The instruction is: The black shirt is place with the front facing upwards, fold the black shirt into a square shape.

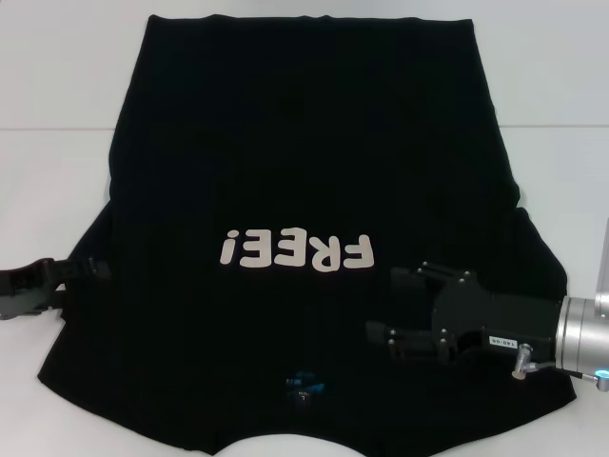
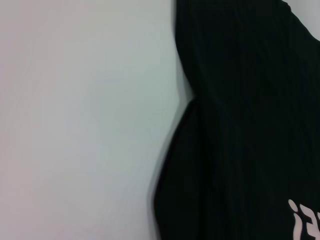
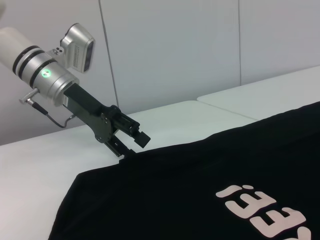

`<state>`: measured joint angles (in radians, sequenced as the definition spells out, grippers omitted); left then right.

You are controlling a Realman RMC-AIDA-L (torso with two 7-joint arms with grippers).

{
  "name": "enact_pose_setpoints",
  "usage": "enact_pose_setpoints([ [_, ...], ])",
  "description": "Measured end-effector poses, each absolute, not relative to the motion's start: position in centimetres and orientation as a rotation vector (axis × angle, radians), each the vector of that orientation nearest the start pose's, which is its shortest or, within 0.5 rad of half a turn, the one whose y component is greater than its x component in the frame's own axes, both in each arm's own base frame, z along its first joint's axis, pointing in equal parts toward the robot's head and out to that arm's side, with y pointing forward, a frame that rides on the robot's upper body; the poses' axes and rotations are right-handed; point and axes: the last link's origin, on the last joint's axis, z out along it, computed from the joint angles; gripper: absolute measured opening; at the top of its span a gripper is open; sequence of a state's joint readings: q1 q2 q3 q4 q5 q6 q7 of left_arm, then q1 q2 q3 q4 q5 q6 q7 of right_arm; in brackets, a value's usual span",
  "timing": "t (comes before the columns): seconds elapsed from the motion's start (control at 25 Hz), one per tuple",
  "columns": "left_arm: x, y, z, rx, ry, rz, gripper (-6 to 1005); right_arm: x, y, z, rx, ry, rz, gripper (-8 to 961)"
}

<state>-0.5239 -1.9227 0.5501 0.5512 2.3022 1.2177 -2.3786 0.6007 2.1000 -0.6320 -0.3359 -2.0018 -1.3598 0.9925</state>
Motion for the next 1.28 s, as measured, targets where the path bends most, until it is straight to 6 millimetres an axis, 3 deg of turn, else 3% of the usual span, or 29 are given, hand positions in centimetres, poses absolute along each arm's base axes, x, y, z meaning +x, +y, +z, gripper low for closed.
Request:
enact_pose_setpoints([
  [0.68,-36.37,34.93,5.66,2.466,2.549,0.599,923,26.75,32.56,-6.18,-2.704,0.445,0.661,914],
  [1.12,-36.27,35.6,5.67,2.515,2.549,0.572,504,26.77,32.49,-6.17,-2.705,0.448,0.665,914],
  [1.28,-36.31,35.66,5.62,2.517,2.555,0.575,420,26.76,32.5,-6.17,-2.706,0.448,0.665,914],
])
